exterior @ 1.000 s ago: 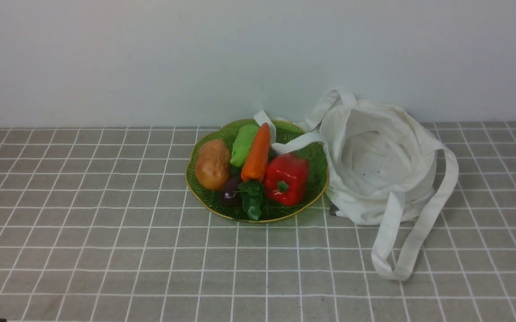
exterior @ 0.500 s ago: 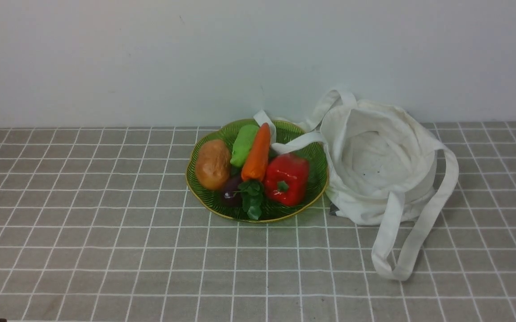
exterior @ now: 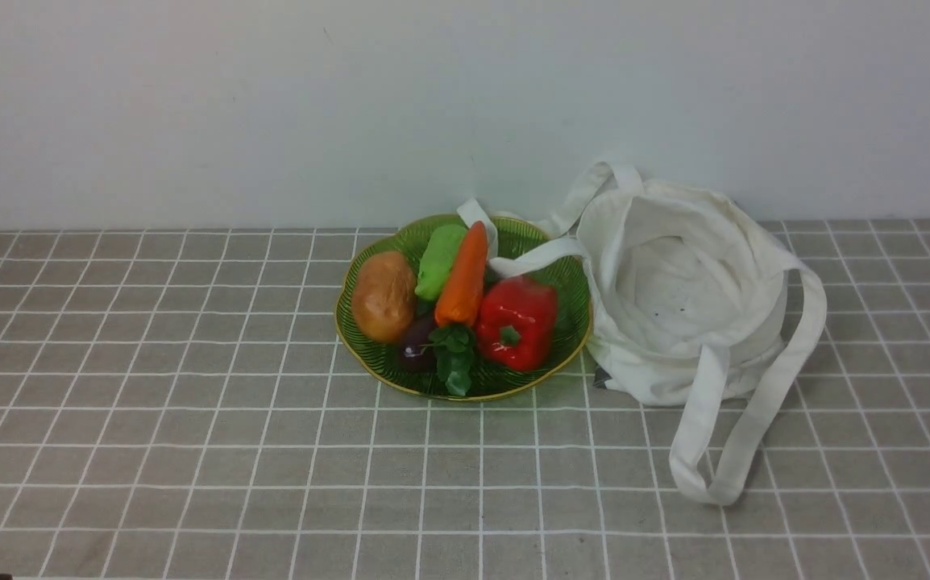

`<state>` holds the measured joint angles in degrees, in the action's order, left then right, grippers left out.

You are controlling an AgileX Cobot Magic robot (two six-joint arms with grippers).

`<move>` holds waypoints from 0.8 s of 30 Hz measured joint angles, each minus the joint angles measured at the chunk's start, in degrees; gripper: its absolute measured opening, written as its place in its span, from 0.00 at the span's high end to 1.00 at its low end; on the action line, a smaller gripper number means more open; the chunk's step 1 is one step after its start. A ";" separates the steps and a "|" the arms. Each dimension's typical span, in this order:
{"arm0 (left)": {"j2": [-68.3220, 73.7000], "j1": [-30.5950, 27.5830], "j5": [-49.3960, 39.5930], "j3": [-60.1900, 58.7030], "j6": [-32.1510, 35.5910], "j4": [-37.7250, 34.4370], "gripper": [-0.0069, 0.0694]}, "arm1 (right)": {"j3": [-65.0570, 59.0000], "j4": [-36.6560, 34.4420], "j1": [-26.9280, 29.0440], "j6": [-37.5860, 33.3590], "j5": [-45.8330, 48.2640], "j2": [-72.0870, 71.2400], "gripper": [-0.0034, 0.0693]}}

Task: Take vegetables from bag on grey coffee tablecloth place on plate.

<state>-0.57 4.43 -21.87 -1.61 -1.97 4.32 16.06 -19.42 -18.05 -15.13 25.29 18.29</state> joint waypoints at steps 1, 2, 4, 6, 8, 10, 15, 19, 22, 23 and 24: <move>0.00 0.00 0.00 0.00 0.00 0.00 0.92 | -0.12 0.00 0.00 0.00 0.52 0.00 0.97; 0.00 0.00 0.00 0.00 0.00 0.00 0.92 | -0.12 0.00 0.00 0.00 0.80 0.00 0.97; 0.00 0.00 0.00 0.00 0.00 0.00 0.92 | -0.41 0.00 0.00 0.00 2.63 0.00 0.97; 0.00 0.00 0.00 0.00 0.00 0.00 0.92 | -0.47 0.00 0.00 0.00 3.27 0.00 0.97; 0.00 0.00 0.00 0.00 0.00 0.00 0.92 | -0.52 1.12 0.00 0.00 3.98 -0.07 0.97; 0.00 0.00 0.00 0.00 0.00 0.00 0.92 | -0.58 3.16 0.00 0.06 4.03 -1.00 0.97; 0.00 0.00 0.00 0.00 0.00 0.00 0.92 | -3.44 10.41 0.00 2.88 0.85 -6.68 0.97; 0.00 0.00 0.00 0.00 0.00 0.00 0.92 | -9.94 16.97 1.30 9.49 -4.08 -14.30 0.97; 0.00 0.00 0.00 0.00 0.00 0.00 0.92 | -14.09 19.77 2.94 13.11 -5.17 -18.18 0.97; 0.00 0.00 0.00 0.00 0.00 0.00 0.92 | -14.35 19.88 2.94 13.26 -5.17 -18.29 0.97; 0.00 0.00 0.00 0.00 0.00 0.00 0.92 | -16.31 20.35 3.92 14.12 -5.15 -18.80 0.97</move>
<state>-0.57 4.43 -21.87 -1.61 -1.97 4.32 -0.26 0.94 -14.13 -1.01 20.14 -0.51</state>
